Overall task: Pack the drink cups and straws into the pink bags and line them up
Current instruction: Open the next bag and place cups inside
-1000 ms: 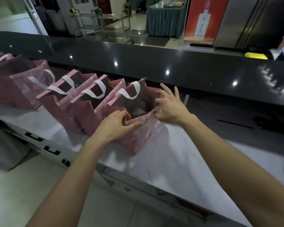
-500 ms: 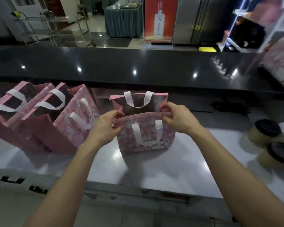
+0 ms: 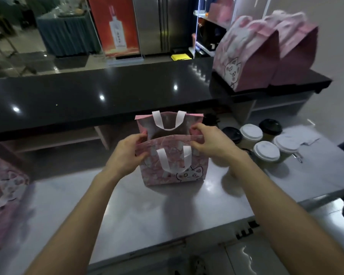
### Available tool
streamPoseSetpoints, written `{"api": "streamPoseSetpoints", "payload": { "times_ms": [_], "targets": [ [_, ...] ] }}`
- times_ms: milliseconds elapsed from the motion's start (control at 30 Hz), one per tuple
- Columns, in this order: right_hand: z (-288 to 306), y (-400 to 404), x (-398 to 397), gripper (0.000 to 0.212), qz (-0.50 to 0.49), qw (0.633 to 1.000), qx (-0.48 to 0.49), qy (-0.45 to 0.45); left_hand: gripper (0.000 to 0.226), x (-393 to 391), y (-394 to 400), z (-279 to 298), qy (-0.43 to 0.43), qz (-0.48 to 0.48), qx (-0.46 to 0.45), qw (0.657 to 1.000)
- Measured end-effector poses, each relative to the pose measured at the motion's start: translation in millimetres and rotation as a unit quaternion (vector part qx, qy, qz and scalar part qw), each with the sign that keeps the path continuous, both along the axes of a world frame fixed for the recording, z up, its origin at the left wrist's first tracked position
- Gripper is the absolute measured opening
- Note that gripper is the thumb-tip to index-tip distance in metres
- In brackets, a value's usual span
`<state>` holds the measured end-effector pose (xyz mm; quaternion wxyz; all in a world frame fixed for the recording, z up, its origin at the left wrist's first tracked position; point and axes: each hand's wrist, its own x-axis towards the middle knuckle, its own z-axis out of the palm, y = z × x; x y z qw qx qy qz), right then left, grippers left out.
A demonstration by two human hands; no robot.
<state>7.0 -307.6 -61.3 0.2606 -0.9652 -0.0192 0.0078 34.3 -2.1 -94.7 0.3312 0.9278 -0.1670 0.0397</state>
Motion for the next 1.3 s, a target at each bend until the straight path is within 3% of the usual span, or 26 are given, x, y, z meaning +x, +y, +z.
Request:
{"api": "streamPoseSetpoints", "payload": {
  "times_ms": [100,233,300,367,433,533,667,767,900,1000,1133,1300],
  "targets": [
    [0.1,-34.1,10.2,0.070,0.016,0.998,0.052,0.012,0.071,4.6,-10.6,-5.4,-0.006,0.016,0.000,1.000],
    [-1.2,-85.2,41.7,0.036,-0.061,0.980,0.175,-0.068,0.071,4.5,-17.2,-8.2,-0.009,0.038,-0.002,0.999],
    [-9.3,-112.9,61.9,0.035,-0.085,0.988,0.106,-0.069,0.070,2.3,-23.5,-7.9,-0.009,0.043,0.008,0.999],
    [-22.8,-133.5,76.4,0.065,-0.042,0.998,-0.050,0.024,0.068,-0.1,-30.8,-7.4,-0.004,0.044,0.013,0.999],
    [-41.3,-144.3,84.9,0.096,0.007,0.974,-0.181,0.137,0.067,-2.9,-38.2,-6.8,0.001,0.043,0.021,0.999],
    [-59.6,-147.7,94.5,0.101,0.022,0.960,-0.221,0.170,0.070,-8.1,-45.4,-3.2,0.020,0.034,0.021,0.999],
    [-36.9,-142.9,101.6,0.101,-0.005,0.982,-0.160,0.098,0.079,-11.9,-47.4,13.1,0.048,0.020,0.014,0.999],
    [0.3,-141.2,101.8,0.095,-0.039,0.995,-0.092,-0.016,0.065,-5.9,-45.6,26.2,0.020,0.035,0.028,0.999],
    [57.8,-129.9,94.0,0.081,-0.070,0.975,0.006,-0.210,0.059,11.0,-43.1,41.9,-0.042,0.064,0.043,0.996],
    [90.1,-109.9,80.4,0.071,-0.024,0.959,0.100,-0.266,0.055,24.9,-41.3,49.2,-0.054,0.060,0.122,0.989],
    [105.8,-76.3,60.1,0.074,0.068,0.978,0.137,-0.141,0.103,36.8,-38.7,54.4,0.026,0.038,0.201,0.978],
    [84.5,-43.1,55.4,0.077,0.097,0.995,0.022,-0.028,0.144,45.9,-34.8,47.0,0.103,-0.022,0.188,0.977]
  ]
}}
